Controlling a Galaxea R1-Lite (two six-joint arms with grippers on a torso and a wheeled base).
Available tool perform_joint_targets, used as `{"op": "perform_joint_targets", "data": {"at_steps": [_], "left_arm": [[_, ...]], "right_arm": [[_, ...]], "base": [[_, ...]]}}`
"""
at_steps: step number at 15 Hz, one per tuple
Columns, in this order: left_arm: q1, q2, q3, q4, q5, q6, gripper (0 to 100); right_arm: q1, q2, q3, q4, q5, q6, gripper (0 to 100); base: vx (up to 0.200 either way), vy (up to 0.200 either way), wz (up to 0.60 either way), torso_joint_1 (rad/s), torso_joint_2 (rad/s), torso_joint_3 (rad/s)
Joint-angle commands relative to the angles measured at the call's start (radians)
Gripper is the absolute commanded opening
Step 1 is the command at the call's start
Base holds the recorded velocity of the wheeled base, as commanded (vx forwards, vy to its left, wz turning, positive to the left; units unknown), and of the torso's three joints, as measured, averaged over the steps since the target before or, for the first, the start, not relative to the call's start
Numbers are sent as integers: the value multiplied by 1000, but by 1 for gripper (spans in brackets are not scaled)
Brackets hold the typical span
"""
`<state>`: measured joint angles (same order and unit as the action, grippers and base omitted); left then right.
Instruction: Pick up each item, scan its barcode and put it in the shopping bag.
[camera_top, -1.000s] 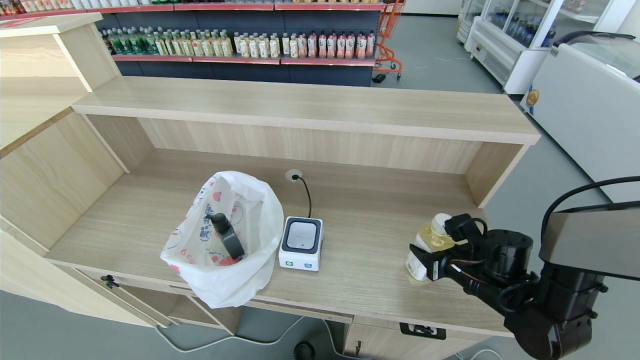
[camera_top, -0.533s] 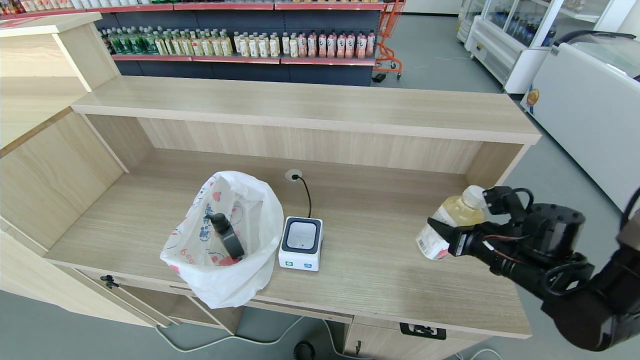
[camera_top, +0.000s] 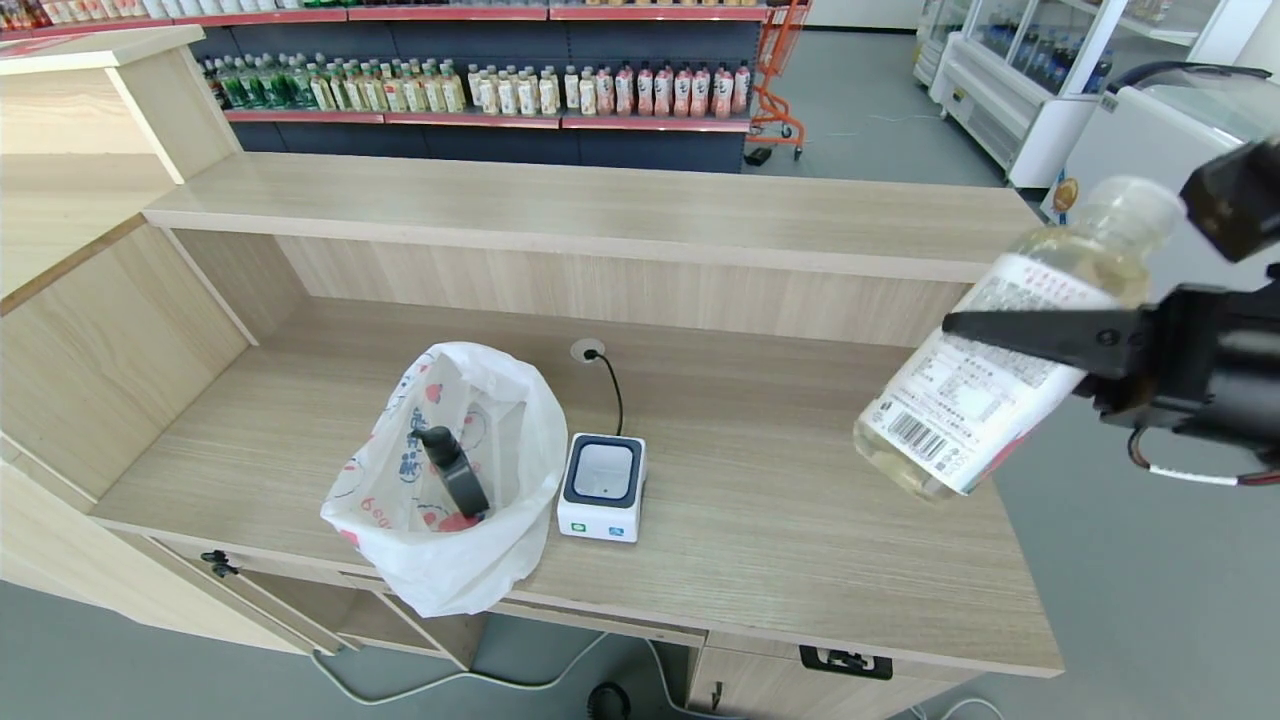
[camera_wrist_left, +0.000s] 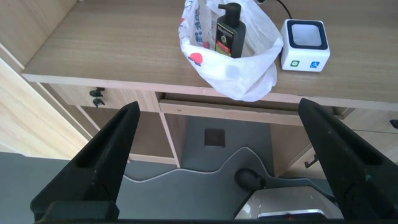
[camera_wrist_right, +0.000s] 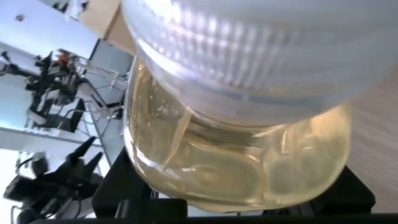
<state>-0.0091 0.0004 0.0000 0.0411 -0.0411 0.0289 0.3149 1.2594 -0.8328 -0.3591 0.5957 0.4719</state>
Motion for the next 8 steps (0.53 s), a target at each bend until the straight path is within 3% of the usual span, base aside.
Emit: {"op": "perform_joint_targets", "data": {"at_steps": [1, 8], "left_arm": [[0, 0, 0, 0, 0, 0, 100], [0, 0, 0, 0, 0, 0, 100]], "right_arm": [[112, -130, -54, 28, 10, 14, 0], [320, -199, -71, 163, 15, 14, 0]], "base": [[0, 0, 0, 0, 0, 0], [0, 0, 0, 0, 0, 0]]}}
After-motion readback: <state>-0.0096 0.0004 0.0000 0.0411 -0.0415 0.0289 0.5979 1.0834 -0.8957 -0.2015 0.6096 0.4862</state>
